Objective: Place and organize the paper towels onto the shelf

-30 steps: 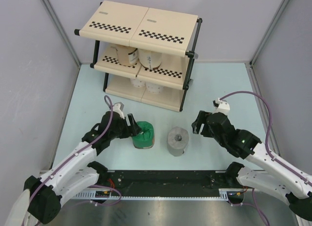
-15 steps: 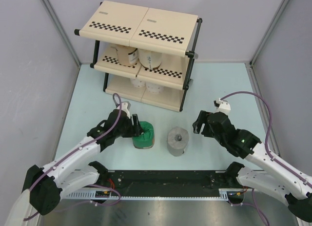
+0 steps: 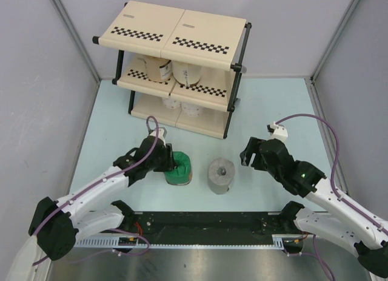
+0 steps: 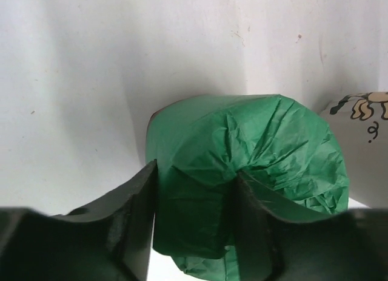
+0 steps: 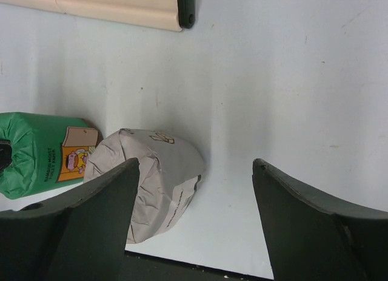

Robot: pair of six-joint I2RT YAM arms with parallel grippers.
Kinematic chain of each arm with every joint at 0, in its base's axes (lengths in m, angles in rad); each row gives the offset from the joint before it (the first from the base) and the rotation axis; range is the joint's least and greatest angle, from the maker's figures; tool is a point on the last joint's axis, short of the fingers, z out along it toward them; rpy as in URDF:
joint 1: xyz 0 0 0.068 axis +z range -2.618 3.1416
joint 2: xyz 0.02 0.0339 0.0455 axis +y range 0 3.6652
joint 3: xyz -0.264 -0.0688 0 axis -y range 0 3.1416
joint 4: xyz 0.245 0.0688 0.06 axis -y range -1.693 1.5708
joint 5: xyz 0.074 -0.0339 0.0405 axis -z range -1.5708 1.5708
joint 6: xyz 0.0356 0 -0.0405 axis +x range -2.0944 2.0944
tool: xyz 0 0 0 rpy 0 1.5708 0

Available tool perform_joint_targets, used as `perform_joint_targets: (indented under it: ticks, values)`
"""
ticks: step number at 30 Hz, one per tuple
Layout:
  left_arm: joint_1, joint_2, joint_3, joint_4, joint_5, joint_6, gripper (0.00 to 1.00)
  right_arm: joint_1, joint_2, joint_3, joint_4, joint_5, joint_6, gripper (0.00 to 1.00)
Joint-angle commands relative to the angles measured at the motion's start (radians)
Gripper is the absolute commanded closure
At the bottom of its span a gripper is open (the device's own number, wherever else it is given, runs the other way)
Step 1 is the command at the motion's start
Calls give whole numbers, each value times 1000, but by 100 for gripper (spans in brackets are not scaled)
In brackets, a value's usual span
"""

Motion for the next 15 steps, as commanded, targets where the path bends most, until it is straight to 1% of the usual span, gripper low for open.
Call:
perform_joint_targets:
  ticks: [1,2,4,7,10,13,15]
  values:
    - [-12,9,54,-15,-7,34,54,-5,-17,-4,21,7,3,20]
    - [-12,9,59,-15,-2,35,58,-6,-22,-7,19,7,4,20]
    - [-12,14,62,-15,12,35,60,-6,-25,-10,19,6,6,20]
    - [-12,-3,77,-30,21,31,62,-9,-34,-10,13,6,4,20]
    - [-12,-32,125,-59,23,31,62,-11,-42,-12,7,6,1,20]
    - [-12,-71,214,-99,21,37,62,-17,-49,-12,2,6,0,20]
    - [-12,-88,310,-136,15,47,62,-19,-54,-12,-1,3,0,20]
